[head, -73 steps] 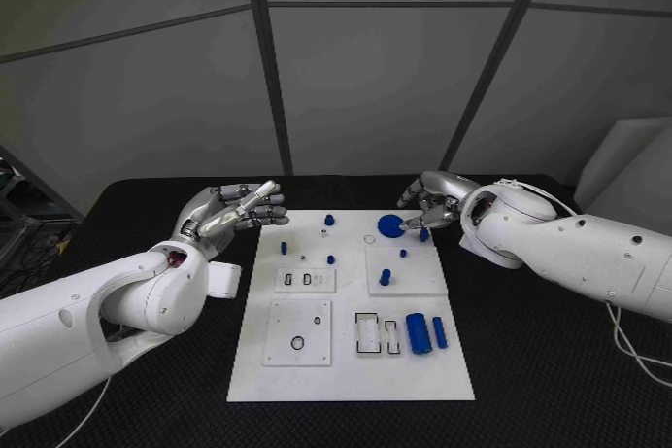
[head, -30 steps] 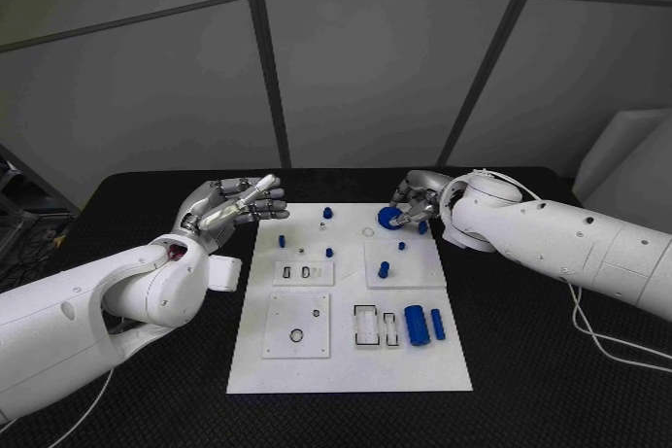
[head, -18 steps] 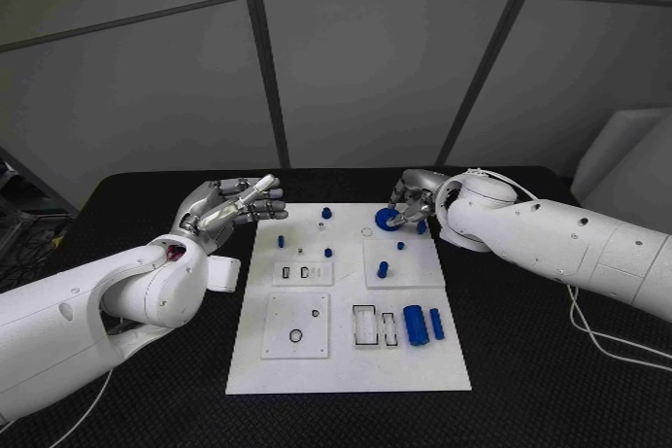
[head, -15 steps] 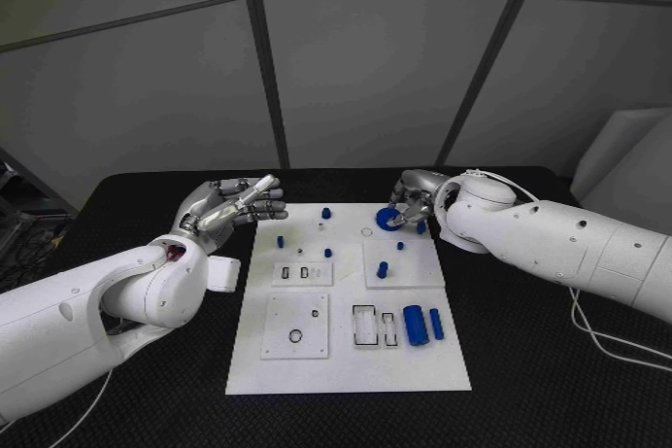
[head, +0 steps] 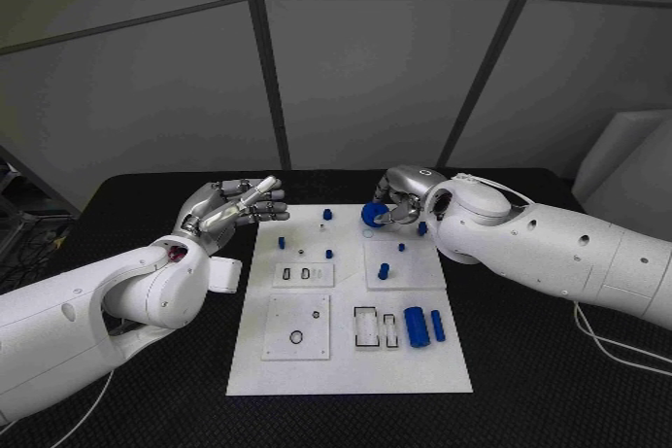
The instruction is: Assemble the parts on the task board
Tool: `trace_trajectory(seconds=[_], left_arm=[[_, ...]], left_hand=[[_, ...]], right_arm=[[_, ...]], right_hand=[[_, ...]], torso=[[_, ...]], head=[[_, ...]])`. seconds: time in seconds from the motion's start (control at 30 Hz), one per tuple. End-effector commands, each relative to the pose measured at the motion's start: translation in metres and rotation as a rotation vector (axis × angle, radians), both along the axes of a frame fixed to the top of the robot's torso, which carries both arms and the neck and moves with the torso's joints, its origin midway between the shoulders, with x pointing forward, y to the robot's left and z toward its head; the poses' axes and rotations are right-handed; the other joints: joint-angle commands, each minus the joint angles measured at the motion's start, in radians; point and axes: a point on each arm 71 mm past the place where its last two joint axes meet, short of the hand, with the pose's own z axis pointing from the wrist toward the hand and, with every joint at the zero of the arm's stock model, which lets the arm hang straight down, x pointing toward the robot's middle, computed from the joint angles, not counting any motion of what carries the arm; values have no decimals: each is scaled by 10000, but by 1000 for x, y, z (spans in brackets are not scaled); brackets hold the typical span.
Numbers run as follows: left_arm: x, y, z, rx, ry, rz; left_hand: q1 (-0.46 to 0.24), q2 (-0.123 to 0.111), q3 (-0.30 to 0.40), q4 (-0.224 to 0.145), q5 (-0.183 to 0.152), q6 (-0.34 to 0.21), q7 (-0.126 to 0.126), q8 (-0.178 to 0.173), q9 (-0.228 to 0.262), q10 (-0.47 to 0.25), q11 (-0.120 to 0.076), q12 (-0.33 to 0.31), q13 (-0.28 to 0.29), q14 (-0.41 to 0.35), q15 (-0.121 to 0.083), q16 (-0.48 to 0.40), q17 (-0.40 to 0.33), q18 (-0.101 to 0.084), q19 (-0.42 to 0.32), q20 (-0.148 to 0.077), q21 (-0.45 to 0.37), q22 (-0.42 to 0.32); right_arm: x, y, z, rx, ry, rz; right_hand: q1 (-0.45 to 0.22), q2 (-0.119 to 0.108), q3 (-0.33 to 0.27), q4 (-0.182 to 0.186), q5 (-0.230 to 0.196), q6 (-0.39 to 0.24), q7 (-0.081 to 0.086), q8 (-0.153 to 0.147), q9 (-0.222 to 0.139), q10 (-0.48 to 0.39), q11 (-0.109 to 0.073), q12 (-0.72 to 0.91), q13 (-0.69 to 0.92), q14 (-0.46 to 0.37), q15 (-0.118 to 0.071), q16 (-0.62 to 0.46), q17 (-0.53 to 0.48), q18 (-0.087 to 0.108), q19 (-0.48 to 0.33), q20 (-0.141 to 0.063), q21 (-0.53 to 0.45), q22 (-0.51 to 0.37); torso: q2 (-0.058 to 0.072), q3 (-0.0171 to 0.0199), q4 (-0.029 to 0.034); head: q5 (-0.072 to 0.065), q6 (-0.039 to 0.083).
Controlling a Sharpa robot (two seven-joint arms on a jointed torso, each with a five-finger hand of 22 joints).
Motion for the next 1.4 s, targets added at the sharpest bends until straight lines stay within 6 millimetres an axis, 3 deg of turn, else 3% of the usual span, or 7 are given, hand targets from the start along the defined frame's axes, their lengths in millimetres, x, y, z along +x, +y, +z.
trace_trajectory(seconds=[0.03, 0.2, 0.37, 0.7, 1.3, 1.4], left_arm=[[0, -1, 2, -41, -98, -116], [0, -2, 2, -47, -99, -128], [-1, -2, 2, -61, -110, -155], [-1, -2, 2, -67, -132, -152], [-2, -5, 3, -108, -140, -249], [-2, -5, 3, -109, -140, -253]], left_hand=[[-19, 80, 14, -57, -2, -25, 14, -44, -14, -88, -12, -52, -13, 15, 31, -64, 15, -106, 48, 13, -26, -14], [-4, 98, 30, -72, -4, -19, 12, -48, -12, -83, -13, -56, -11, 20, 30, -76, 23, -105, 52, 13, -29, -17], [-4, 98, 30, -72, -4, -19, 12, -48, -12, -83, -13, -56, -11, 20, 30, -76, 23, -105, 52, 13, -29, -17], [-1, 98, 31, -79, -6, -19, 11, -51, -11, -83, -13, -58, -10, 21, 30, -81, 27, -105, 52, 13, -31, -19], [-1, 98, 31, -79, -6, -19, 11, -51, -11, -83, -13, -58, -10, 21, 30, -81, 27, -105, 52, 13, -31, -19], [-1, 98, 31, -79, -6, -19, 11, -51, -11, -83, -13, -58, -10, 21, 30, -81, 27, -105, 52, 13, -31, -19]], right_arm=[[-7, 13, 12, -156, -1260, 363], [-17, 36, 18, -429, -1962, 883], [-20, 56, 21, -589, -2498, 1179], [-24, 87, 10, -1008, -2677, 1815], [-16, 108, -7, -1245, -2114, 2092], [-14, 108, -8, -1299, -2089, 2065]], right_hand=[[44, 45, 60, 4, 62, 501, -309, -56, 106, 221, -75, 31, 1347, 819, -65, 36, 1406, -60, 48, -4, 57, 17], [25, 2, 74, -7, 96, 511, -307, -107, 100, 232, -75, 37, 1363, 822, -68, 43, 1423, -77, 83, -10, 101, 100], [-39, -81, 62, 1, 74, 516, -295, -179, 90, 246, -67, 45, 1382, 825, -65, 49, 1437, -96, 121, -11, 150, 192], [-76, -118, 63, 10, 68, 516, -287, -226, 83, 254, -61, 48, 1393, 829, -62, 58, 1458, -108, 148, -10, 183, 254], [-94, -144, 77, 8, 61, 501, -277, -285, 72, 219, -54, -1, 1343, 829, -56, 58, 1459, -118, 171, -8, 213, 308], [-92, -153, 85, 2, 59, 495, -274, -306, 68, 209, -52, -15, 1330, 829, -52, 58, 1458, -118, 170, -7, 214, 309]], torso=[[-4, -7, 9], [-1, -2, 23], [1, -19, 36], [8, -20, 41], [13, 12, 0], [10, 4, 5]], head=[[18, 21], [65, 38], [81, 62], [154, 33], [296, -19], [316, -54]])
